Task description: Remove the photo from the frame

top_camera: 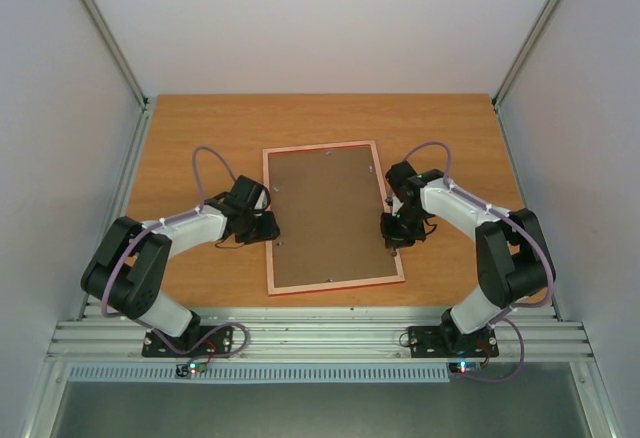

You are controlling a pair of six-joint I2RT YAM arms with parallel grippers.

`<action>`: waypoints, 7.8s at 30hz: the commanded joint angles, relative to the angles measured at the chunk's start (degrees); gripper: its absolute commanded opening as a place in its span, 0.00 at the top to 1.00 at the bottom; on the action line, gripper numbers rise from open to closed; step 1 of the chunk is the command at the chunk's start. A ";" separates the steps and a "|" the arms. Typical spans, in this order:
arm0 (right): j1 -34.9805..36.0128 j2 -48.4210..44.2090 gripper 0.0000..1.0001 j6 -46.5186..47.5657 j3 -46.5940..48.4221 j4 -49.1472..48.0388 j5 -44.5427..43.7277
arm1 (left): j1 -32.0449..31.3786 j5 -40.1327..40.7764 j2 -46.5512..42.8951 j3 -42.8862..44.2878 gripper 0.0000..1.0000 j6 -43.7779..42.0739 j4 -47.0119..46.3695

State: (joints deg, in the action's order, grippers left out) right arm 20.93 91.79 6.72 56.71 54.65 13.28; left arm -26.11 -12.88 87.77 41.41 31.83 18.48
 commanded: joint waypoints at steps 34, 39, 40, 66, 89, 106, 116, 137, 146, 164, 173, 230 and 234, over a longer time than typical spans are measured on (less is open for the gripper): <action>1.45 -11.30 0.99 -0.74 -0.12 1.93 -6.16 | 4.19 7.88 3.75 4.25 0.75 -1.61 5.59; 1.54 -11.63 0.99 -0.74 -0.13 0.98 -4.26 | 5.94 10.46 -1.52 -0.88 0.81 4.43 5.48; 1.57 -11.71 0.99 -0.70 -0.19 0.79 -3.97 | 6.05 11.38 -2.93 -1.94 0.81 5.64 5.47; 1.66 -15.50 0.99 0.33 -3.20 -4.25 5.11 | 6.05 10.46 -23.26 -16.33 0.60 30.07 10.96; 2.33 -15.87 0.99 -0.19 -3.16 -3.19 5.84 | -24.49 8.75 -1.84 0.86 0.44 36.34 -5.13; 2.44 -16.44 0.99 -0.68 -1.86 -0.66 1.43 | -23.90 23.90 -4.20 14.05 0.22 11.01 15.18; 2.41 -16.88 0.99 -0.82 -2.30 -0.21 1.01 | -4.16 25.72 -2.86 18.06 0.19 -7.84 19.42; 2.45 -16.73 0.99 0.00 -1.60 1.42 2.18 | 15.32 10.72 22.89 37.16 0.23 -16.31 15.70; 2.45 -16.39 0.99 -0.04 -1.78 1.33 2.11 | 16.94 9.16 26.67 39.31 0.36 -15.54 16.70; 2.45 -16.46 0.99 0.05 -1.95 1.33 2.51 | 17.85 9.94 22.98 34.24 0.60 -13.52 17.15; 2.47 -16.14 0.99 -0.03 -1.86 1.33 2.85 | 17.85 11.10 17.51 26.91 0.69 -10.33 17.67; 2.65 12.41 0.99 1.13 17.47 7.76 -7.06 | 17.85 6.18 -11.41 -4.62 0.55 1.06 8.56; 2.52 13.37 0.99 1.06 18.44 8.10 -7.35 | 17.82 5.81 -11.43 -4.81 0.55 1.04 8.28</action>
State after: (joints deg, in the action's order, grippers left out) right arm 23.64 104.29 7.62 73.28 61.49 7.38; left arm -8.58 -6.33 76.97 36.69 33.87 29.10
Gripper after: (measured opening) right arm 0.134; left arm 0.454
